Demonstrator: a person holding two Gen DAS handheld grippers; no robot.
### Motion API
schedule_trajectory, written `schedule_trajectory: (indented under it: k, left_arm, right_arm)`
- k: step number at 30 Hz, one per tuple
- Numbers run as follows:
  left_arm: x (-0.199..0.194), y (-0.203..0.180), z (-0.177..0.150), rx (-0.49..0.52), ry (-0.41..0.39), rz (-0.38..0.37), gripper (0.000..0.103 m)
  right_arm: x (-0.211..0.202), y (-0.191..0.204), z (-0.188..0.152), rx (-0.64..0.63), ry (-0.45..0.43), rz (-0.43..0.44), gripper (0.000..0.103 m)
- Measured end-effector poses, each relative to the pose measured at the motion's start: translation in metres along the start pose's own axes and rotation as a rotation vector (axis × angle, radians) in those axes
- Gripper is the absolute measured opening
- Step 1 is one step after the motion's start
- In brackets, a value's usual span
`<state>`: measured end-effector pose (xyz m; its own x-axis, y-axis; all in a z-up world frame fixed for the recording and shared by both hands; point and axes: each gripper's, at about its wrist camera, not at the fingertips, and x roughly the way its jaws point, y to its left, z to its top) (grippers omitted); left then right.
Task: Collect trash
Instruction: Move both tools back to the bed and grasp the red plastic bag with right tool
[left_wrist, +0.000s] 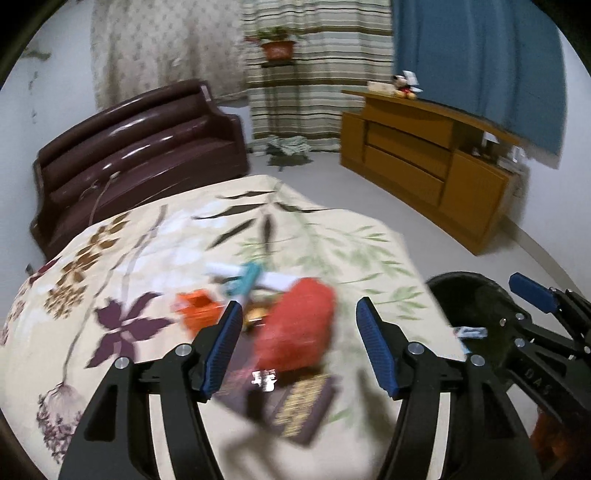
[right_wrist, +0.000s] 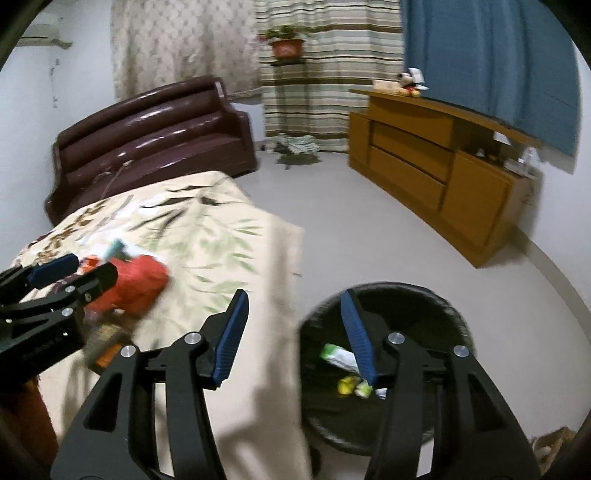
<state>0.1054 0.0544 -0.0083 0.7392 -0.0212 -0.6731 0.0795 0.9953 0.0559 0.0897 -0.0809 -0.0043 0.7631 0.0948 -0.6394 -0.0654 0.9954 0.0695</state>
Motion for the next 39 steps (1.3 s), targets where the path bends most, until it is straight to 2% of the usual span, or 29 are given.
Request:
schedule_trajectory:
  k: [12,20,26,33,35,39]
  left_arm:
    - [-0.009,0.097,-0.021,-0.138,0.023,0.127,0.064]
    - [-0.011,0.138,-0.031,-0.203,0.029,0.164,0.064]
    - [-0.006,0.145,-0.037,-0.224,0.043,0.147,0.064]
    - [-0.001,0.133,-0.038,-0.211,0.054,0.109,0.064]
    - [0.001,0.129,-0.038,-0.206,0.056,0.101,0.064]
    - [0.003,0.12,-0.037,-0.196,0.061,0.087,0.064]
  right_arm:
    - [0.012,0.1,0.02,-0.101,0.003,0.145,0.055]
    - [0.028,0.139,0.023,-0.113,0.035,0.18,0.056]
    - [0.045,0.151,0.018,-0.143,0.083,0.135,0.057]
    - [0.055,0.133,0.008,-0.127,0.135,0.092,0.057]
    - [0.056,0.129,0.005,-0.118,0.148,0.099,0.055]
    - [0.059,0.124,0.001,-0.112,0.172,0.128,0.043]
